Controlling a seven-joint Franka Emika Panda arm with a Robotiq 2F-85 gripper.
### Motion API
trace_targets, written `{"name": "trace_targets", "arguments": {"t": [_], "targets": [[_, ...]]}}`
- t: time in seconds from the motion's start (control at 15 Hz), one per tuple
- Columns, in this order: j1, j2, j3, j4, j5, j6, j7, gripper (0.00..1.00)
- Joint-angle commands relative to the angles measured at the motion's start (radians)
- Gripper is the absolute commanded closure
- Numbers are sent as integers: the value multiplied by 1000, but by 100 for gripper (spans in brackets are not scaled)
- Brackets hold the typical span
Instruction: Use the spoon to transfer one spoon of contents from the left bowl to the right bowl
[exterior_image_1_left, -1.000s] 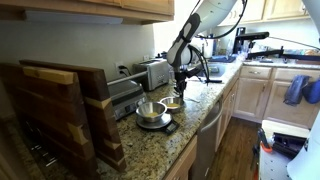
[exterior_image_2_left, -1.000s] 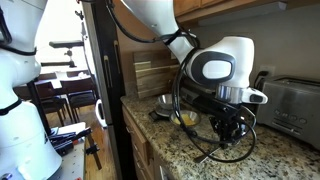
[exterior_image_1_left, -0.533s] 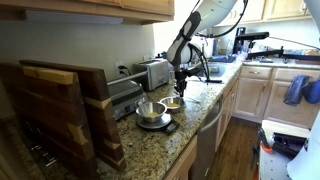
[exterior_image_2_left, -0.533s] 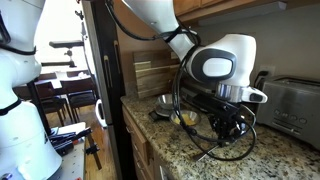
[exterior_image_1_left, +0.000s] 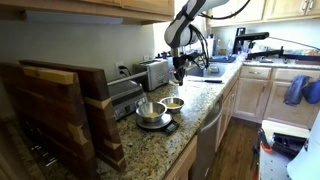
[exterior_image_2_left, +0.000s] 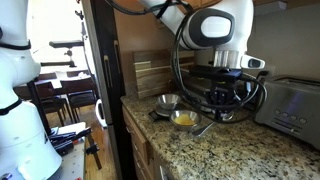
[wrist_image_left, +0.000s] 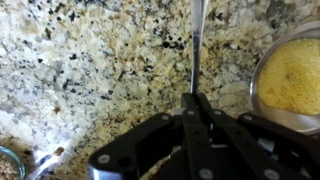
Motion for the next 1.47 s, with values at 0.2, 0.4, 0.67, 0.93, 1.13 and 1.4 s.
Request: {"name": "trace_targets", "arguments": {"t": [0.2, 0.4, 0.67, 0.93, 1.13, 1.4], "targets": [[98, -109, -8, -51, -205, -189, -25, 97], [143, -107, 3, -47, -292, -270, -35, 96], [188, -98, 27, -51, -356, -362, -70, 96], [190, -56, 40, -12, -331, -362, -66, 94], [187, -47, 39, -7, -331, -361, -66, 94], [198, -46, 40, -4, -353, -373, -63, 97]]}}
